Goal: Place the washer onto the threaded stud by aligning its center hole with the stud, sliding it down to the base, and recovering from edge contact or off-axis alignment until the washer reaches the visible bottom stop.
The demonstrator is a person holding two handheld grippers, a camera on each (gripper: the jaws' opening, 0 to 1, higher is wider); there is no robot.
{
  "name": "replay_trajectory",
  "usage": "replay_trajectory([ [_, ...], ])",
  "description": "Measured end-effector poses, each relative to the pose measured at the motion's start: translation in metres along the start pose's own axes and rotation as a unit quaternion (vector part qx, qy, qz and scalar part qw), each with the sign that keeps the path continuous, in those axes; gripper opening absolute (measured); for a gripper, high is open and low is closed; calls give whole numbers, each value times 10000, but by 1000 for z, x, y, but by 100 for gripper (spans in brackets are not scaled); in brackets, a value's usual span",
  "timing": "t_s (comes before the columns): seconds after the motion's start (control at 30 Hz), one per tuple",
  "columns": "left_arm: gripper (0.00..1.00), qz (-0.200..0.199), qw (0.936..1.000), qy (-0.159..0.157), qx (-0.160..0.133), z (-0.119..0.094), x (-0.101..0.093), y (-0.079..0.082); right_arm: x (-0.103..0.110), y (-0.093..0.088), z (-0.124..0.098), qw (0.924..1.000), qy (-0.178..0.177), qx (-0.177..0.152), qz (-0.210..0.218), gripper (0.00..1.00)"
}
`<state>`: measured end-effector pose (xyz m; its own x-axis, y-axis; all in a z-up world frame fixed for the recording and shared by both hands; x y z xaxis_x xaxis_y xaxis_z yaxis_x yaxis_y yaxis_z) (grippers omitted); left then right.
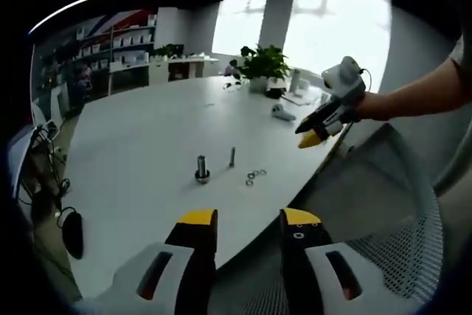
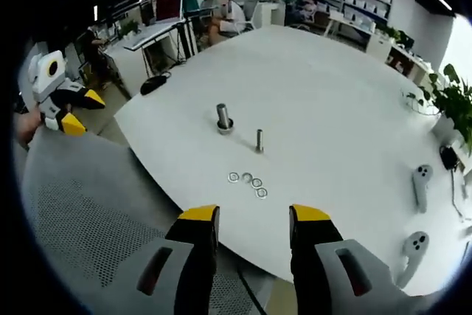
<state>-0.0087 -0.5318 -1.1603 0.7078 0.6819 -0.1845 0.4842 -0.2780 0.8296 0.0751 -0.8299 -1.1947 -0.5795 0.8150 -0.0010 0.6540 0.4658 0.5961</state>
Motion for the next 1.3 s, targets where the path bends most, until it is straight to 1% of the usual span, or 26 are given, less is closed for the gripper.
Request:
replay_trajectory([
  [0.13,35,29,10000,47,60,0,0,-2,3,9,14,9999,46,56,-74,39],
  [0.2,34,-3,10000,80,24,-1,1,-2,5,12,21,9998,92,92,-128,38],
  [0.3,34,-89,9999,105,0,-1,3,-2,8,15,32,9993,160,229,-260,36],
  [0.5,34,-166,9998,96,-53,-1,4,-2,16,19,55,9972,306,459,-496,38],
  [0.53,34,-178,9998,111,-38,-1,4,-2,15,18,63,9961,304,535,-631,38],
  [0.6,34,-186,9997,134,-32,-1,5,-2,14,15,69,9944,292,664,-775,34],
  [0.77,34,-241,9996,135,13,0,6,-4,1,0,89,9892,248,1147,-876,34],
  [0.93,34,-286,9995,87,91,1,5,-6,-9,-9,99,9861,172,1388,-897,34],
  [1.0,33,-293,9994,90,153,2,5,-7,-12,-11,102,9862,163,1449,-785,33],
  [1.07,33,-312,9994,77,139,2,5,-7,-16,-14,106,9862,143,1487,-716,33],
  [1.13,33,-321,9994,59,134,2,5,-7,-13,-17,107,9867,199,1484,-639,34],
  [1.23,32,-330,9993,4,178,3,4,-8,-15,-23,111,9840,204,1597,-763,34],
  [1.3,32,-331,9993,8,193,3,4,-8,-13,-22,112,9846,241,1498,-870,34],
])
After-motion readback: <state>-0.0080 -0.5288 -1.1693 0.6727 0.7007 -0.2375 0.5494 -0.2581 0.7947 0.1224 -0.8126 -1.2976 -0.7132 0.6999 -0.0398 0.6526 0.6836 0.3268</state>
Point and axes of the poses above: the point that each gripper's makers call its tool centre point, and the gripper's own axes: z roughly forward along the fingers, x roughly to its left, y roughly out of its top, the point moved 7 cm from there along -z, roughly backward along the fingers, and after that the axes turned 2 degrees about -y, right-handed, at the moved point
